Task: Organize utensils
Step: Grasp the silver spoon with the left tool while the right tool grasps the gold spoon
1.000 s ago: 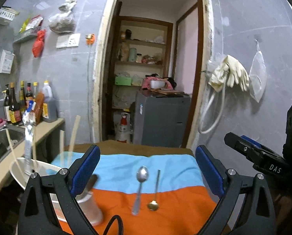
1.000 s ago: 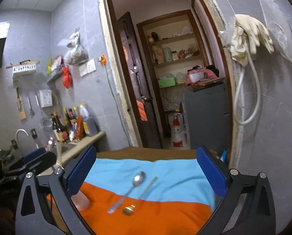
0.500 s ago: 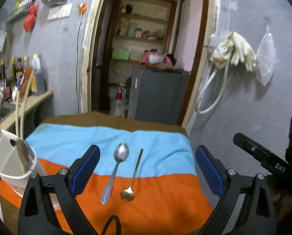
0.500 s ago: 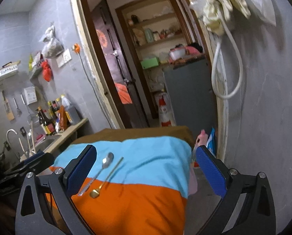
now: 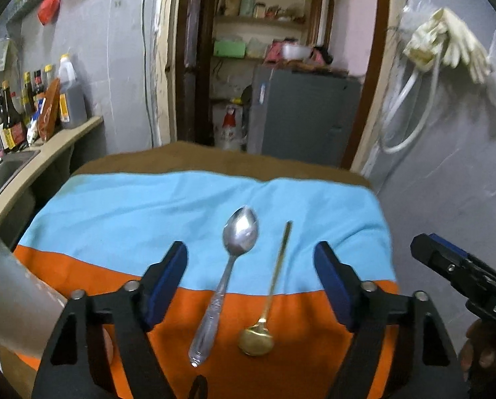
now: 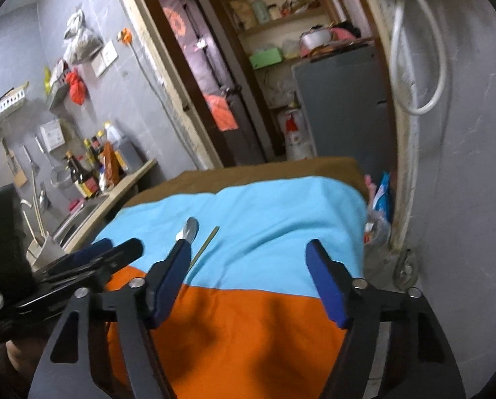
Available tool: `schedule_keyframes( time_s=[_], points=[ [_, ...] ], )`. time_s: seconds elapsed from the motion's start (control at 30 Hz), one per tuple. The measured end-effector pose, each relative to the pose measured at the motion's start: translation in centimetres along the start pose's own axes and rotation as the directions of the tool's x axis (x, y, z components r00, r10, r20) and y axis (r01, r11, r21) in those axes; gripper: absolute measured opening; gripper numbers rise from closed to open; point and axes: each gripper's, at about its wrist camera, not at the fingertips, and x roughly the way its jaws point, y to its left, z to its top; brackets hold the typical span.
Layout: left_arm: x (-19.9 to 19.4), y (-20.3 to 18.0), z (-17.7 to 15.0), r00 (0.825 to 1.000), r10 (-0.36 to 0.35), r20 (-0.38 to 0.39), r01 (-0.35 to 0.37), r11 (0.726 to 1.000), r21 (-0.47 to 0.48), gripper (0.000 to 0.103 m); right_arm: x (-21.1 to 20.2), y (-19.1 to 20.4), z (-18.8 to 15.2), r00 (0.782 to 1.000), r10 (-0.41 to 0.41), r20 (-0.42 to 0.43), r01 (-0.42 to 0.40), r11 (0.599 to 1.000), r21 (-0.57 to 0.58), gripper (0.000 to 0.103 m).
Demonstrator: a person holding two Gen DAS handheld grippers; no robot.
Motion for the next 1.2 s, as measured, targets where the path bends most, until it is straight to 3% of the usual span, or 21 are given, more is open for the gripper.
schedule_keyframes(
  time_s=[0.23, 0.47, 0.73, 1.0, 1.2],
  points=[
    [4.5, 2.1, -0.8, 0.985, 0.010, -0.175, -0.013, 1.000, -0.014, 0.035, 3.8, 0.3, 0.0, 0.991, 0.059, -0.118, -0.058, 0.998, 0.012, 0.040],
    [6.1, 3.6, -1.9, 0.963, -0.032, -0.266, 0.027, 0.999, -0.023, 0.023, 7.0, 1.5, 0.3, 0.970, 0.125, -0.207, -0.126, 0.992, 0.009, 0.026],
    [6.0, 4.8, -2.0, 0.963, -0.061, -0.263, 0.049, 0.997, -0.052, 0.016, 10.5, 2.1, 0.6, 0.943, 0.171, -0.285, -0.167, 0.985, 0.039, 0.018],
    [6.0, 5.3, -1.6, 0.965, -0.055, -0.255, 0.034, 0.996, -0.086, 0.011, 12.8, 3.0, 0.9, 0.930, 0.110, -0.351, -0.102, 0.994, 0.042, 0.017],
    [5.8, 5.7, -1.6, 0.965, -0.064, -0.256, 0.034, 0.992, -0.118, 0.010, 13.5, 4.4, 1.1, 0.924, 0.028, -0.383, -0.040, 0.999, -0.023, 0.017]
  ],
)
